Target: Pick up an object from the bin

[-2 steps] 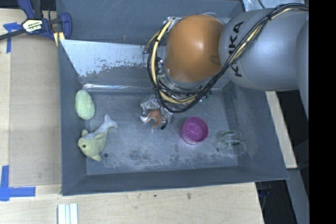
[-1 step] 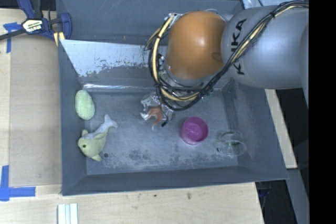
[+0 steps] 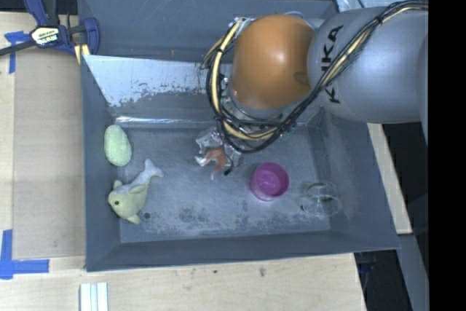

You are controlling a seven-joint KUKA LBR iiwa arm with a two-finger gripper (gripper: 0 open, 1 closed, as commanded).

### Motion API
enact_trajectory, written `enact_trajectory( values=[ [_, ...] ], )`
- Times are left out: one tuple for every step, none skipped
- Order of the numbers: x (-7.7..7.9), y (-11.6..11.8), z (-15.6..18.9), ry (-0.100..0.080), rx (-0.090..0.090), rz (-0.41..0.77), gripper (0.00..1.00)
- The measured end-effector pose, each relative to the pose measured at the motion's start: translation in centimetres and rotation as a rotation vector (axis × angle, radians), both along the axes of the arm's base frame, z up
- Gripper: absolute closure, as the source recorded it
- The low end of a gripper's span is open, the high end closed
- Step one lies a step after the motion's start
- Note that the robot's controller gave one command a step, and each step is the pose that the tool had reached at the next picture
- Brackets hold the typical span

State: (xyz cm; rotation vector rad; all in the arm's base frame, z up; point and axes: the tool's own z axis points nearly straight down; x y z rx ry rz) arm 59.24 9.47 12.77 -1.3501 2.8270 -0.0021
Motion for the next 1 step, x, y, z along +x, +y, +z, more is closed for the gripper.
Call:
enact_trajectory(
  values=[
    [-0.11,-0.02,0.39,0.006,-0.001,-0.001,1.00]
  ],
)
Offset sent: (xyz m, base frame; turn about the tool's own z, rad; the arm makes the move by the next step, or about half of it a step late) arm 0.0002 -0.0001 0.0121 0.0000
